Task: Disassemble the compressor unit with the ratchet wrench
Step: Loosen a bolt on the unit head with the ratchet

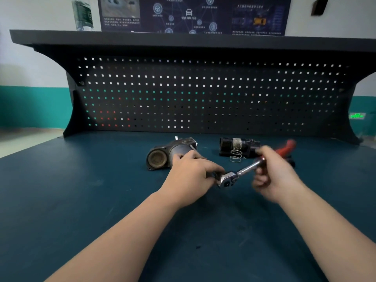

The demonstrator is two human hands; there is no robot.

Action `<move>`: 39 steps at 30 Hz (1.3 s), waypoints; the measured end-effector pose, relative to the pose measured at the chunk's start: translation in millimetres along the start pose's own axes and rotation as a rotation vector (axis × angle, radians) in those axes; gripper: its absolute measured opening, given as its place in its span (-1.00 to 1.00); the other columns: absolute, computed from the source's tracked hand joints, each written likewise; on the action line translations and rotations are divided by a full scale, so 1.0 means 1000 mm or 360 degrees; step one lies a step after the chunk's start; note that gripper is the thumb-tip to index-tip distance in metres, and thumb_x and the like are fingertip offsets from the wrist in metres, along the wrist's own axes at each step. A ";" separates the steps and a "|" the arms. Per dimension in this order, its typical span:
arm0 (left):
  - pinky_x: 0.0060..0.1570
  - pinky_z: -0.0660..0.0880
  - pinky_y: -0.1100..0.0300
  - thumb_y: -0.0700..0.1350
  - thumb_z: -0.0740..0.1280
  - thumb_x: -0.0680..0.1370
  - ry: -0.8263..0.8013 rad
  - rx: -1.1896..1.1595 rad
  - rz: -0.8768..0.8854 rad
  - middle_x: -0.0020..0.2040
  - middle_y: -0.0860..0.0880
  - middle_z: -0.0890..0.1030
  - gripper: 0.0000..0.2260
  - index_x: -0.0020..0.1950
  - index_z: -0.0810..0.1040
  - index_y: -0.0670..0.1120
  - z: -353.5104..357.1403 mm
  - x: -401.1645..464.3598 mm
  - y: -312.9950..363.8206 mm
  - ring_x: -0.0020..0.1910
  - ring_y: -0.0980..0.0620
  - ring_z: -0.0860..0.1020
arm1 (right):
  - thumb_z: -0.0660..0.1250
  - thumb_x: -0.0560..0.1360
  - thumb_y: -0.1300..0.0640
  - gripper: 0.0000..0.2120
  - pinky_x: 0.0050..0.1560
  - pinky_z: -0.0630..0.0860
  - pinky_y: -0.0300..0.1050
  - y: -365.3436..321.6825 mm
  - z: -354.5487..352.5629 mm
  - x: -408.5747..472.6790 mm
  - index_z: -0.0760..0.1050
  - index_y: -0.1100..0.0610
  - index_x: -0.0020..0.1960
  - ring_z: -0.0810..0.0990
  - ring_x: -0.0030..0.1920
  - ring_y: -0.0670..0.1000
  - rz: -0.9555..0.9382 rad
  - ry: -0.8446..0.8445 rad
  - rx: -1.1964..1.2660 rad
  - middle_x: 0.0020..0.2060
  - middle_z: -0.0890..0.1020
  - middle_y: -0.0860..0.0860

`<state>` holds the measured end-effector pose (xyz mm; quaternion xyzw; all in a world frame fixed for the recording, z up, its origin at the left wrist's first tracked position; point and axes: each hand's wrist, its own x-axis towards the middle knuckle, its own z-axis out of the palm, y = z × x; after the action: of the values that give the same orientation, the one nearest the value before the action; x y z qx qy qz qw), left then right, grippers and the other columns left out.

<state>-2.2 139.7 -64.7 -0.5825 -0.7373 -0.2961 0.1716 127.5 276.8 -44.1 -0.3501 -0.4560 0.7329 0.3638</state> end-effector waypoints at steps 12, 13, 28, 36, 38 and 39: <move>-0.08 0.05 0.14 -0.06 0.35 0.47 -0.0133 0.0014 0.0031 -0.07 0.43 0.51 -0.74 0.08 0.57 0.27 -0.005 0.002 -0.002 0.09 0.14 0.31 | 0.39 0.47 0.06 -0.66 -0.58 0.22 -0.31 -0.014 0.010 -0.016 0.40 0.10 -0.43 0.31 -0.63 -0.09 -0.1001 -0.0287 -0.0260 -0.62 0.38 -0.09; -0.06 0.05 0.14 -0.07 0.35 0.47 -0.0118 0.0010 0.0017 -0.13 0.42 0.49 -0.74 0.07 0.58 0.26 -0.004 0.002 -0.002 0.09 0.15 0.31 | 0.38 0.46 0.07 -0.67 -0.59 0.20 -0.32 -0.012 0.010 -0.013 0.38 0.09 -0.43 0.28 -0.64 -0.09 -0.0930 -0.0210 -0.0247 -0.63 0.36 -0.08; 0.04 0.08 0.10 -0.06 0.37 0.46 -0.0181 -0.0030 0.0027 -0.23 0.52 0.42 -0.74 0.05 0.58 0.28 -0.007 0.003 -0.002 0.08 0.16 0.29 | 0.40 0.44 -0.02 -0.69 -0.54 0.28 -0.30 -0.012 0.009 -0.024 0.37 0.13 -0.32 0.32 -0.59 -0.09 -0.1179 -0.0383 -0.0428 -0.60 0.38 -0.06; -0.01 0.09 0.13 -0.05 0.36 0.46 -0.0101 -0.0011 -0.0029 -0.22 0.42 0.45 -0.74 0.07 0.58 0.27 -0.004 0.003 0.001 0.09 0.16 0.29 | 0.25 0.42 0.11 -0.74 -0.53 0.06 -0.32 0.016 -0.003 -0.005 0.24 0.05 -0.39 0.08 -0.70 -0.10 0.0584 0.0036 0.0216 -0.66 0.22 -0.08; -0.03 0.09 0.12 -0.04 0.34 0.48 -0.0169 0.0052 0.0020 -0.08 0.45 0.48 -0.67 0.17 0.52 0.32 -0.007 0.002 0.001 0.09 0.15 0.27 | 0.25 0.42 0.11 -0.73 -0.53 0.05 -0.30 0.019 -0.001 -0.003 0.25 0.06 -0.40 0.07 -0.69 -0.10 0.0524 0.0026 0.0255 -0.67 0.21 -0.07; -0.04 0.09 0.11 -0.02 0.32 0.50 -0.0207 0.0104 0.0065 0.02 0.44 0.49 -0.65 0.21 0.47 0.36 -0.008 0.001 0.001 0.08 0.15 0.26 | 0.27 0.44 0.10 -0.72 -0.54 0.04 -0.30 0.014 0.000 -0.003 0.27 0.07 -0.40 0.08 -0.69 -0.11 0.0359 0.0009 0.0257 -0.67 0.21 -0.07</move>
<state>-2.2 136.1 -57.9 -0.6095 -0.7441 -0.2299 0.1482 125.9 269.3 -56.7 -0.3707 -0.3523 0.8024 0.3075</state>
